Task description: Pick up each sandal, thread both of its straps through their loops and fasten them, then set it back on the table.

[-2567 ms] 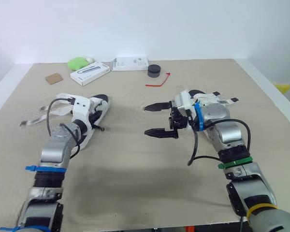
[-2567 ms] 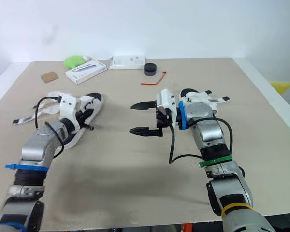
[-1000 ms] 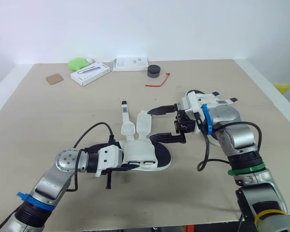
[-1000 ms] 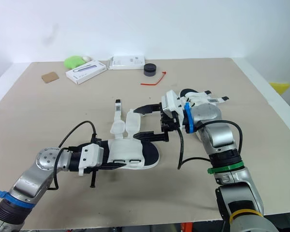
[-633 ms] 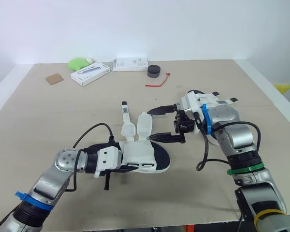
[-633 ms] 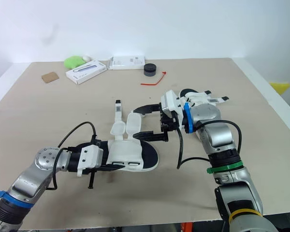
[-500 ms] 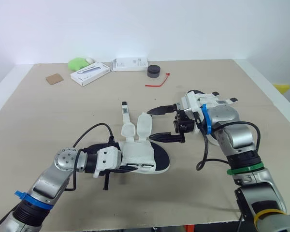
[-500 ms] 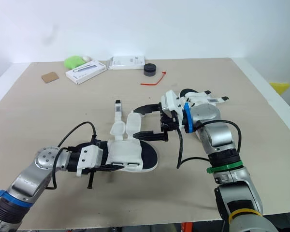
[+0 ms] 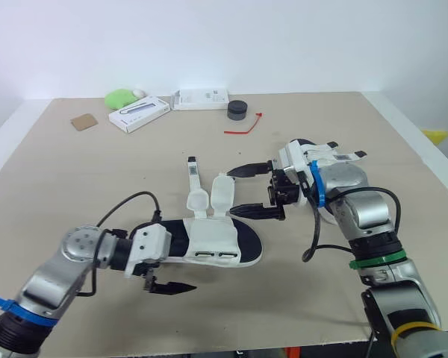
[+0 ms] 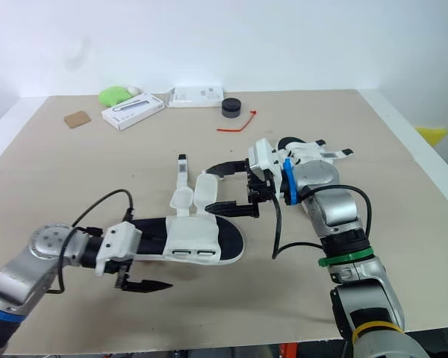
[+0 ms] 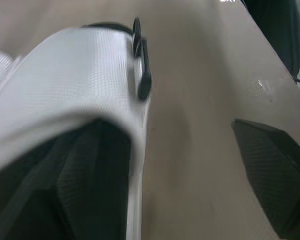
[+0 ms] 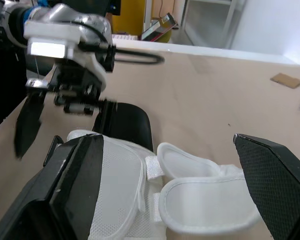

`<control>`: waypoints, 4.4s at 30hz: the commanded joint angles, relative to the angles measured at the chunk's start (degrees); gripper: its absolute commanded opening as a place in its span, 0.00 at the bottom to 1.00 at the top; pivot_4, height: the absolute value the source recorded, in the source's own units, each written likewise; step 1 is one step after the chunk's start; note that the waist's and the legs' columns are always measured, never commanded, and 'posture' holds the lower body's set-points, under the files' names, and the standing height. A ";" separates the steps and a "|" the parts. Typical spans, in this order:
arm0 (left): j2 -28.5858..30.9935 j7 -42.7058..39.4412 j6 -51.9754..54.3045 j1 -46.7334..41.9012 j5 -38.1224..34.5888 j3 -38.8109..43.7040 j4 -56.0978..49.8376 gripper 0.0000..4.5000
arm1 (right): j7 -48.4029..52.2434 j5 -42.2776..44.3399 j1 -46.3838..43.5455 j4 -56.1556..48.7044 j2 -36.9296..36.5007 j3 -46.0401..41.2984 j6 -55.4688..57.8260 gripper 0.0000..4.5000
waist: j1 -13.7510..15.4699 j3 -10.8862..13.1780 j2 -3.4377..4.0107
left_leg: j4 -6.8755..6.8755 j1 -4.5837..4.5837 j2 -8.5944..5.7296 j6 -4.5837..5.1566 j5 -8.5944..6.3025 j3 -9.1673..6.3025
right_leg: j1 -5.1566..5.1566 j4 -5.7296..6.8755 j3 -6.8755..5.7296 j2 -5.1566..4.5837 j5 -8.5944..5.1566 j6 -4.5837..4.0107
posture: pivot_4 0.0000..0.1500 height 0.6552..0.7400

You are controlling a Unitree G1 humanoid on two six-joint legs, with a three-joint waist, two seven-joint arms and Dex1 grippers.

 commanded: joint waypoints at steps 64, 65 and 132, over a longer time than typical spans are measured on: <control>-22.29 39.80 68.89 -38.66 -21.80 25.85 45.49 1.00 | -10.66 -10.06 16.80 -10.93 -3.63 5.13 -1.43 0.02 | 0.61 0.02 -0.14 | 0.05 0.26 -0.08 -0.18 0.26 -0.04 | 0.25 0.04 0.45 0.27 0.12 0.11 | 1.00 1.00; -22.81 39.86 68.97 -39.04 -21.84 25.94 46.45 1.00 | -10.62 -10.11 16.73 -10.89 -3.59 5.20 -1.49 0.02 | 0.64 0.02 -0.14 | 0.05 0.24 -0.12 -0.21 0.28 -0.05 | 0.25 0.04 0.43 0.24 0.14 0.13 | 1.00 1.00; -10.56 21.54 -77.13 -20.08 35.94 -6.38 25.69 0.04 | -8.40 -11.42 16.03 -10.31 -3.96 6.16 -2.33 0.00 | 1.14 0.11 -0.30 | 0.04 0.29 -0.25 0.12 0.41 0.49 | 0.36 -0.20 0.81 -0.05 0.23 0.83 | 1.00 1.00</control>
